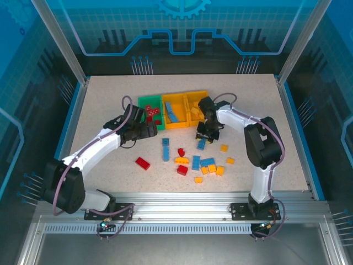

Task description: Sort the legos into containers by color

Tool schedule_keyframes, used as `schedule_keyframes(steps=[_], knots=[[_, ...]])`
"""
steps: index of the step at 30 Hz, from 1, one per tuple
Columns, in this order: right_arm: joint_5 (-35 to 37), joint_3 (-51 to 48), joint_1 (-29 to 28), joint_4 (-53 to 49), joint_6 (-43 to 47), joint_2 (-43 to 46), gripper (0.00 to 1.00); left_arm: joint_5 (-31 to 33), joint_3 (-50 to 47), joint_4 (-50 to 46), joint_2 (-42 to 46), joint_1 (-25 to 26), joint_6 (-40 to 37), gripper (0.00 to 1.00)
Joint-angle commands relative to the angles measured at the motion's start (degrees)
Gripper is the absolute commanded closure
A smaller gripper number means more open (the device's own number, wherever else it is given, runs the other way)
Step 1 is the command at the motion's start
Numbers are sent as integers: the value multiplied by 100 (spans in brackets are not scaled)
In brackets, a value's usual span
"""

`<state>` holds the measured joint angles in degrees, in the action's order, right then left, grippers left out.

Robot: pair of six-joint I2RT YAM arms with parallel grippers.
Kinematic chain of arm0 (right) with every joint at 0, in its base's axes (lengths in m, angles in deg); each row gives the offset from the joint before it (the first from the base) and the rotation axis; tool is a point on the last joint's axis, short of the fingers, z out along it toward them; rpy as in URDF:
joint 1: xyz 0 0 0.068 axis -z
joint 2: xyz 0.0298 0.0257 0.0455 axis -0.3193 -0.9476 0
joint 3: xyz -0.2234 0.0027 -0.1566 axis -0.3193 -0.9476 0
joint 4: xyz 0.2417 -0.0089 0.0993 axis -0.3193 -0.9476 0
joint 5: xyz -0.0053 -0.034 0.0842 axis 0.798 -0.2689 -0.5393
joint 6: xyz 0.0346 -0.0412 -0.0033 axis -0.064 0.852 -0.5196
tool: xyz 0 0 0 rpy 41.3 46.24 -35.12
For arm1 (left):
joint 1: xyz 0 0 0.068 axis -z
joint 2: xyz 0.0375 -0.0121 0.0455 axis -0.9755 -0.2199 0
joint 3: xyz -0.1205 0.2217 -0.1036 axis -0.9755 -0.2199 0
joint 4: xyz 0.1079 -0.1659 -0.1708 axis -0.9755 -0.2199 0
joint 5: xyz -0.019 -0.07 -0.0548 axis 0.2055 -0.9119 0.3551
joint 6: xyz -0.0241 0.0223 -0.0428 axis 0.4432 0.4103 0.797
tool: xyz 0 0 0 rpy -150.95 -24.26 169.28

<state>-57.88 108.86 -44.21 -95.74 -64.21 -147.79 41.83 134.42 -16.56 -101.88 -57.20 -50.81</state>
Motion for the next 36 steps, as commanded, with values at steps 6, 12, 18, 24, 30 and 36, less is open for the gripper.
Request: schedule_keyframes(steps=[6, 12, 18, 24, 30, 36], knots=[[-467, 1460, -146, 436, 318, 147, 73, 195, -339, -353, 186, -97, 394, 1], [-402, 3003, -267, 138, 556, -941, 73, 92, -598, -510, 218, -110, 790, 1], [-288, 4697, -263, -464, 518, -2115, 72, 34, -688, -830, 291, -109, 1063, 1], [-150, 5541, -254, -751, 328, -2943, 65, -409, -1028, -1237, 457, -94, 1896, 1], [-226, 5568, -260, -633, 215, -3104, 50, -904, -1540, -1145, 683, -77, 2765, 1], [-490, 5574, -297, -558, 262, -2868, 31, -1019, -1634, -982, 732, -34, 3200, 1]])
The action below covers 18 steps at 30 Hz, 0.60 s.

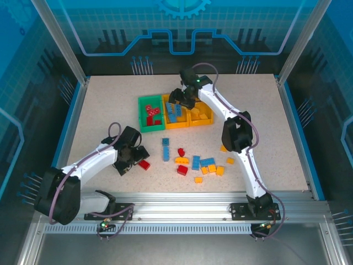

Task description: Sort the legos into containers by color

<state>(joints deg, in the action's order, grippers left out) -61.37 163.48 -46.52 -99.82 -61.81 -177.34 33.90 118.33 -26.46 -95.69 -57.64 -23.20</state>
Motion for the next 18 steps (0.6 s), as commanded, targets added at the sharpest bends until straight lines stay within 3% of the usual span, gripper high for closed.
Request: schedule_keyframes(steps=[1, 5, 11, 14, 18], knots=[[-183, 99, -75, -128, 39, 174, 31, -245, -8, 44, 80, 16, 483, 1], [-238, -148, -143, -4, 167, 671, 30, -305, 101, 121, -126, 80, 564, 1], [108, -1338, -112, 274, 420, 1788, 27, -423, 99, 440, -540, 239, 855, 6], [289, -2083, 17, 380, 504, 2340, 26, -420, 57, 568, -648, 284, 976, 14], [490, -3305, 247, 635, 593, 3165, 26, -264, 48, 722, -750, 292, 970, 33]])
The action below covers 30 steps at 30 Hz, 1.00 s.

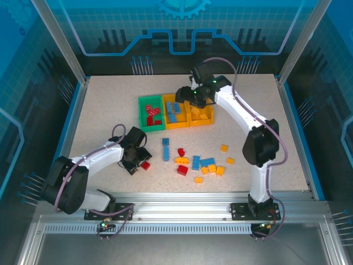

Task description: Sort the legos into containers by color

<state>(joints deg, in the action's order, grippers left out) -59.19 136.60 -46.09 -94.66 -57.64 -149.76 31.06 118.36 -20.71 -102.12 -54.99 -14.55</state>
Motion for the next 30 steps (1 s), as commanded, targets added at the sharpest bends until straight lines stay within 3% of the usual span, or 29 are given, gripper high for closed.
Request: schedule_keyframes(steps=[1, 6, 9, 13, 19, 24, 30], knots=[[336, -875, 260, 147, 204, 580, 26, 35, 67, 160, -167, 26, 78, 37], [540, -2091, 790, 222, 285, 1405, 25, 58, 286, 300, -545, 21, -139, 62], [707, -2619, 1080, 184, 417, 1807, 25, 93, 497, 261, -637, 27, -349, 69], [1079, -3141, 1280, -136, 685, 2041, 25, 334, 768, 54, -378, 23, -588, 71], [939, -4069, 1445, 2, 742, 2241, 26, 991, 1814, -417, -19, 12, -1588, 68], [781, -4495, 1423, 26, 630, 2116, 27, 950, 3081, -466, -724, -144, -2742, 66], [939, -4641, 1159, 12, 585, 1942, 28, 806, 4276, -454, -1880, -458, -3375, 66]])
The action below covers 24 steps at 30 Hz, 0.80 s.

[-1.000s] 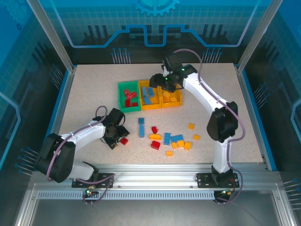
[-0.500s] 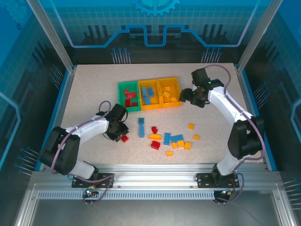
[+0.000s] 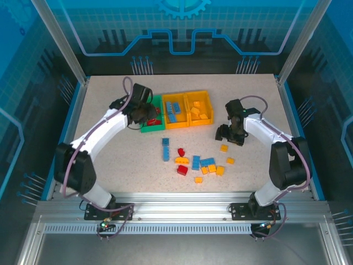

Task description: Sort the legos into containers by color

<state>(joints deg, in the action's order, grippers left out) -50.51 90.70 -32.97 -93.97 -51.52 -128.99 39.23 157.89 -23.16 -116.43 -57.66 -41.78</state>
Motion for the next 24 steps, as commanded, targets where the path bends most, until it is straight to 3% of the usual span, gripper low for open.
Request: schedule_keyframes(steps=[1, 11, 14, 18, 24], knots=[[101, -36, -193, -82, -44, -203, 28, -23, 479, -214, -608, -250, -696, 66], [363, 128, -256, -196, -163, -837, 30, -196, 1411, -152, -1582, -531, -866, 58], [330, 86, -256, -134, -170, -972, 31, -312, 1442, -99, -1580, -531, -793, 47], [257, 138, -278, -61, -170, -1177, 35, -416, 1298, 11, -1363, -518, -701, 25], [326, 160, -313, -65, -159, -1348, 53, -451, 766, 293, -614, -522, -634, 1]])
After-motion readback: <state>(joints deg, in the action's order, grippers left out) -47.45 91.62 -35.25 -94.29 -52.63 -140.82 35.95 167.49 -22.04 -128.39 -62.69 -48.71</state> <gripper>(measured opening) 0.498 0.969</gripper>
